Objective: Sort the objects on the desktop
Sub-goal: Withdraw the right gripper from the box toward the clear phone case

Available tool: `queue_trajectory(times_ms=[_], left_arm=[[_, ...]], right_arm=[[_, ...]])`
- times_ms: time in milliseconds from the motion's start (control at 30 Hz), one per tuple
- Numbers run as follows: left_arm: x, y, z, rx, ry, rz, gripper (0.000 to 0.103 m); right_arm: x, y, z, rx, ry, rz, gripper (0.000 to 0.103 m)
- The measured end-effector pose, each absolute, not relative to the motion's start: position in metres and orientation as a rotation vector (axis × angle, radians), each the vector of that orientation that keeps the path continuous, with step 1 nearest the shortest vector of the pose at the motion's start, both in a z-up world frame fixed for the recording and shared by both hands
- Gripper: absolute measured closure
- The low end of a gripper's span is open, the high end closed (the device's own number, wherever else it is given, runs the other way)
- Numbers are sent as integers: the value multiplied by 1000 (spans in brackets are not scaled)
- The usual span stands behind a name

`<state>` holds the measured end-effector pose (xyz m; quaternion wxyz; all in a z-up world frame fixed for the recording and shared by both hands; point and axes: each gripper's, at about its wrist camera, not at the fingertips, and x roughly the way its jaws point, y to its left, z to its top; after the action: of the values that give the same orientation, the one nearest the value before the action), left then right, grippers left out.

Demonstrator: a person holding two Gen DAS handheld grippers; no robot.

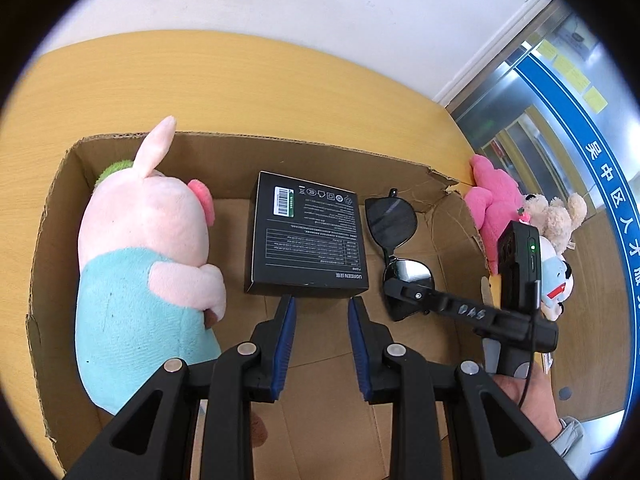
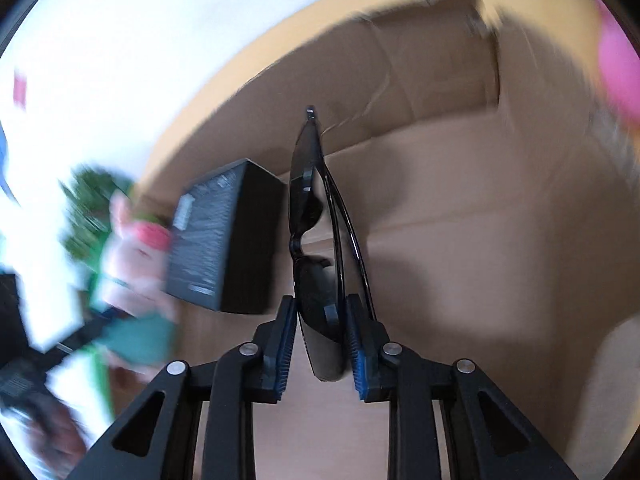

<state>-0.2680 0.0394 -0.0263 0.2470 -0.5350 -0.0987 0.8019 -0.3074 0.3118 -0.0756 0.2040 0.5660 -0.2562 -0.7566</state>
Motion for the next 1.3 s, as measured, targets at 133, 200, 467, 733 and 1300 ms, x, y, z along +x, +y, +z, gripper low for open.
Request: queue_trajectory(times_ms=[133,200,467,733,1300], left_arm=[[-268,41,-29,-1469,-268,2185,77],[-268,42,-29,-1471,-261,2184,77],[-267,47,-30,-1476,-264,2177,77],[-263,44,-28,-1467,-259,2184,77],[-105,-5,7,-1228,34,2435,41]], right_arm=[[-307,328,-93,1539,-1008,-1978,80],[-302,325,-90,1544,-1009,-1989,77],[-297,312,-50,1554,-695,-2263,20],[-275,276,-7,1488,-206,-2465,19],[-96,289,43,1214,51,-2385,7]])
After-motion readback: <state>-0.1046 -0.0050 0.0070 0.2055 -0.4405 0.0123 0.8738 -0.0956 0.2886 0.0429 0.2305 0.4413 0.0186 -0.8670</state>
